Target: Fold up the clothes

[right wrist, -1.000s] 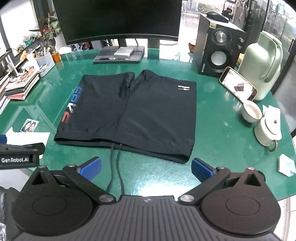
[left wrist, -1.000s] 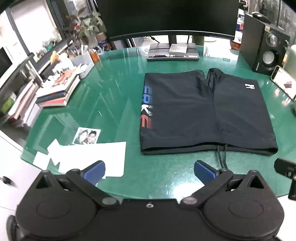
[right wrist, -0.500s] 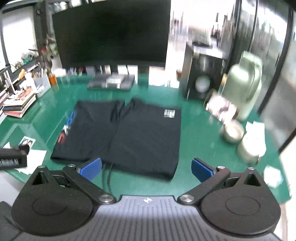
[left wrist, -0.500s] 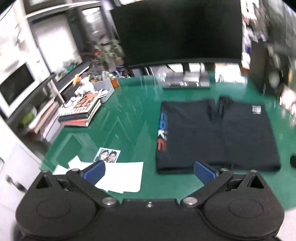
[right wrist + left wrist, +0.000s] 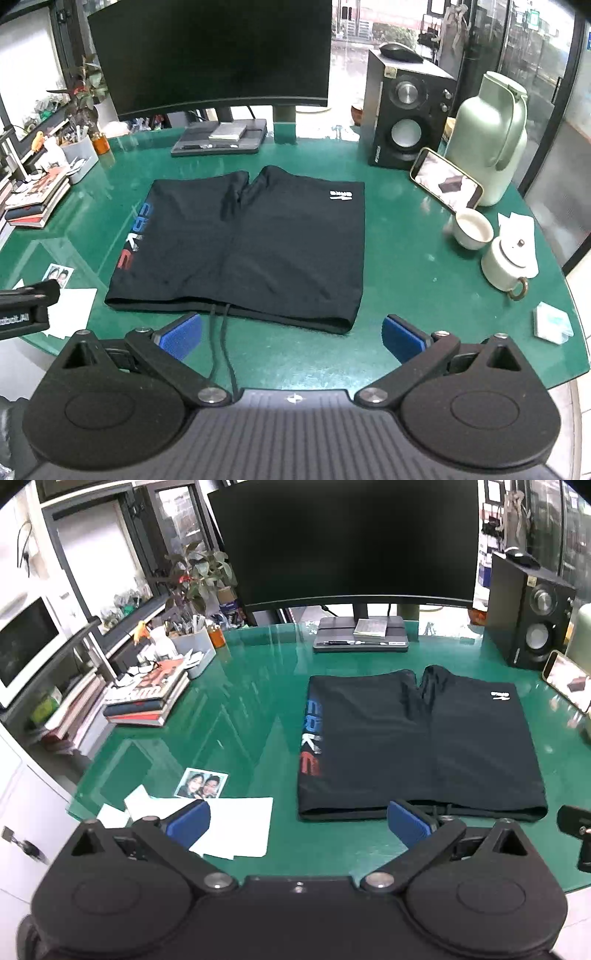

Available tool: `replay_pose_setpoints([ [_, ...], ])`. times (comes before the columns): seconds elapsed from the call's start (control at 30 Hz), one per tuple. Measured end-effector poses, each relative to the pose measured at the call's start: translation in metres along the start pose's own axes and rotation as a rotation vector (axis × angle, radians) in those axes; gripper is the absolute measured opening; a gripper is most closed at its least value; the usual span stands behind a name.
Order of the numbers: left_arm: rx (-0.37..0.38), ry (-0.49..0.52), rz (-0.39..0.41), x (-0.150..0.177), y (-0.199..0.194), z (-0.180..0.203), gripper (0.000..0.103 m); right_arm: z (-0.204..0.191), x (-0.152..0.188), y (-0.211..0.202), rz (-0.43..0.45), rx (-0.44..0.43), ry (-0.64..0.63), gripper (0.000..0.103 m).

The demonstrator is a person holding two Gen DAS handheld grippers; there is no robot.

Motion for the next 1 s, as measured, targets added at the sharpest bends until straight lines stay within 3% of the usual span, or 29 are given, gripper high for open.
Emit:
replay_pose_setpoints([
  [0.2, 0.036, 0.004, -0.035, 0.003, 0.005, 0.006, 0.103, 0.012, -0.001, -0.003, 0.001, -0.056, 0.057, 0.103],
  [0.37, 0.037, -0.004, -0.047, 0.004, 0.007, 0.007, 0.103, 0.012, -0.002, 0.001, -0.013, -0.047, 0.047, 0.103],
  [0.53, 0.038, 0.012, -0.058, 0.004, 0.009, 0.013, 0.103, 0.012, -0.001, 0.003, -0.028, -0.128, 0.072, 0.103],
  [0.83, 0.042, 0.034, -0.066, 0.001, 0.014, 0.017, 0.103, 0.008, -0.006, 0.000, 0.007, -0.070, 0.001, 0.103],
  [1.0, 0.027, 0.042, -0.058, -0.003, 0.016, 0.013, 0.103, 0.005, -0.008, 0.000, 0.008, -0.083, -0.005, 0.103],
])
Point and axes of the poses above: each gripper's, at about its wrist camera, not at the fingertips, and y roughly the way its jaws point, z to its right, x to its underside, the point moved 3 cm from there along y, roughly the way its jaws point, and after that the axes turned 1 degree about -y, right-handed, at the moved point
